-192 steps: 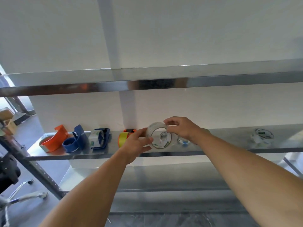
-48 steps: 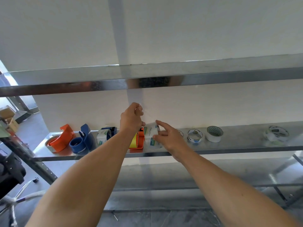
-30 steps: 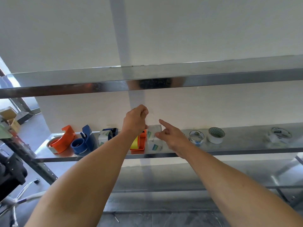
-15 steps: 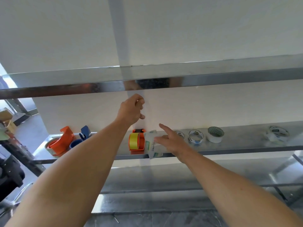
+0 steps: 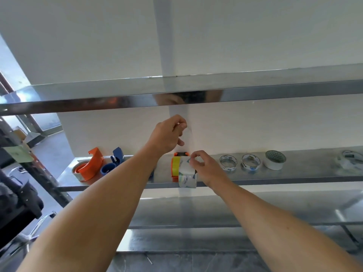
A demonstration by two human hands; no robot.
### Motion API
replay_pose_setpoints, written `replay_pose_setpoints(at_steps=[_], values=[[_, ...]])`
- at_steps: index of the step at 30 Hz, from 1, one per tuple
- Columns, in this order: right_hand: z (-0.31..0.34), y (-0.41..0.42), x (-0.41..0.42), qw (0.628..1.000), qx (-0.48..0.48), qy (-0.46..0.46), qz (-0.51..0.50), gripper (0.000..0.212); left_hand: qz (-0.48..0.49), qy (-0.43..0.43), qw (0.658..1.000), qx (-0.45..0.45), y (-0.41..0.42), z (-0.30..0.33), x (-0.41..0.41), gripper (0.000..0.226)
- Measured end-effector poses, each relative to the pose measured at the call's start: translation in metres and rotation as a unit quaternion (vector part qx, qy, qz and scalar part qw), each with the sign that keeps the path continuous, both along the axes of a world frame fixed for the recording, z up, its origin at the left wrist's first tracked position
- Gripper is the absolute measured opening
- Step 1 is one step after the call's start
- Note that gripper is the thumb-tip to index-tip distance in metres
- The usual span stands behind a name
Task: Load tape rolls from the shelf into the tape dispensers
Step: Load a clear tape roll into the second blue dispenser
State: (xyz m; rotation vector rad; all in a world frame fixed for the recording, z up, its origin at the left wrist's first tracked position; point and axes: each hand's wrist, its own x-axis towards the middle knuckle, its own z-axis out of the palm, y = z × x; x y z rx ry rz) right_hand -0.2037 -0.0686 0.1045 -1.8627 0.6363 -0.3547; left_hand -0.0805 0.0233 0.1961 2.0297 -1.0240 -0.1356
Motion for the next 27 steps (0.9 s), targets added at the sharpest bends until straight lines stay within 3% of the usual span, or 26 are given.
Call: replay_pose_setpoints(at_steps=[8, 13, 20, 23, 27], values=[[-0.003, 0.018, 0.019, 0.999, -0.042, 0.024, 0.005, 0.016, 0.007, -0.010, 1.000, 0.017, 0.020, -0.009, 0.004, 0.016], [0.008, 0.011, 0.025, 0.995, -0.102, -0.006, 0.011, 0.019, 0.030, -0.013, 0.999, 0.012, 0.027, -0.005, 0.006, 0.017], [0.023, 0.009, 0.042, 0.994, -0.056, -0.019, 0.088, 0.012, 0.082, 0.032, 0.995, -0.052, 0.035, 0.005, 0.017, 0.017], [0.017, 0.013, 0.051, 0.996, -0.048, -0.005, 0.077, 0.002, 0.095, 0.029, 0.994, -0.046, 0.038, 0.003, 0.018, 0.015], [0.015, 0.023, 0.062, 0.997, -0.018, 0.008, 0.068, 0.007, 0.116, 0.044, 0.991, -0.050, 0.047, 0.001, 0.025, 0.014]])
